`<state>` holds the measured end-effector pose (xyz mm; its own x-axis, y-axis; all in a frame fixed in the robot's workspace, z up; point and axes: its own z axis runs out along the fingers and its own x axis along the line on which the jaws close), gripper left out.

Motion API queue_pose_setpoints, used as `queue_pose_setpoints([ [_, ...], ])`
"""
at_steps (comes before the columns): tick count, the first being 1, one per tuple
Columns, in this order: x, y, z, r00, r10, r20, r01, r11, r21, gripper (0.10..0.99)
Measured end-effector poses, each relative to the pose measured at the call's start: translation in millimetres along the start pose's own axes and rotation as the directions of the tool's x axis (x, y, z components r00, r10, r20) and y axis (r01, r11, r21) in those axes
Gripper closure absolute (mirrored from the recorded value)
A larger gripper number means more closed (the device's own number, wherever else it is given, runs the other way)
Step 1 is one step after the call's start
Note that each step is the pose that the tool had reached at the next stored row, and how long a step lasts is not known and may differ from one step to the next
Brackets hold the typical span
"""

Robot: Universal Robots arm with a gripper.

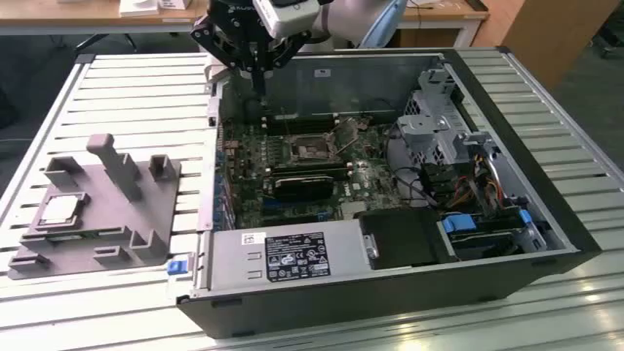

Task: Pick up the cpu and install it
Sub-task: 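Reach for the cpu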

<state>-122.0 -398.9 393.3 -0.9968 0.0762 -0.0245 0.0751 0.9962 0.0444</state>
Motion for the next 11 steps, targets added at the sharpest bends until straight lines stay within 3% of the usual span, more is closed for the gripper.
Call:
queue_pose_setpoints([
  [5,1.9,-0.1,-0.1,1.0,0.0,-0.0001,0.0,1.0,0.0,0.98],
  [11,13.4,-1.0,-0.3,1.0,0.0,0.0,0.0,1.0,0.0,0.98],
])
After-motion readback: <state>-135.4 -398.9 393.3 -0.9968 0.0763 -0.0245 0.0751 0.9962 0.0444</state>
